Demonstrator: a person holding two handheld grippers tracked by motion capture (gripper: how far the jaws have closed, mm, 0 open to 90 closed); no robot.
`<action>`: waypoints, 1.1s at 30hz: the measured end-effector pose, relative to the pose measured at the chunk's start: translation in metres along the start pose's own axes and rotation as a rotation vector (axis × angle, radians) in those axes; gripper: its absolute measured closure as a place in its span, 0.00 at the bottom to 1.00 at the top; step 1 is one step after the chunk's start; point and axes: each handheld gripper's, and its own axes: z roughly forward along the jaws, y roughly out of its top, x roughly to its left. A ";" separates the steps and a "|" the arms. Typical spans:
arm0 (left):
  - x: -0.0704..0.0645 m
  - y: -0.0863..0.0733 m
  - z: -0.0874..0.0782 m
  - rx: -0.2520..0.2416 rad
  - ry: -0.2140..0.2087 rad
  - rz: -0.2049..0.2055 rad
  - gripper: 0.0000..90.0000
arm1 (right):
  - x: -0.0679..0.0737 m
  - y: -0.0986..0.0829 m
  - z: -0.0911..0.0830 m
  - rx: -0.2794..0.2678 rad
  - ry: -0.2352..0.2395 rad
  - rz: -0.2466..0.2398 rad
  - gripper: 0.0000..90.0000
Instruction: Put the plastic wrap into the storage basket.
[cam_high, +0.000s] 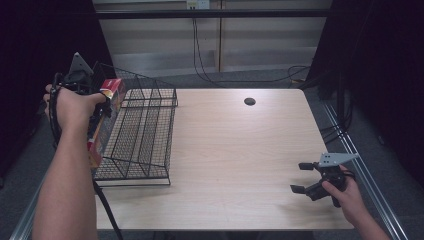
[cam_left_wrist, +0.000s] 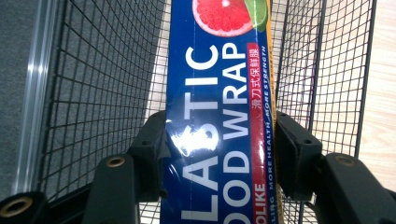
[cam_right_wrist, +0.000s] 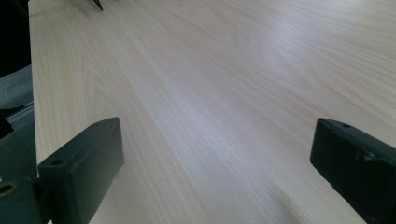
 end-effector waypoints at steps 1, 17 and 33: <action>-0.001 0.001 0.002 0.000 0.005 0.000 0.50 | 0.000 0.000 0.000 -0.001 0.000 0.000 0.03; -0.003 0.005 0.020 0.005 0.009 -0.018 0.49 | 0.000 -0.001 0.000 0.001 0.002 0.003 0.03; -0.001 0.008 0.037 0.028 0.011 -0.034 0.49 | -0.002 -0.002 0.003 0.007 0.003 0.011 0.03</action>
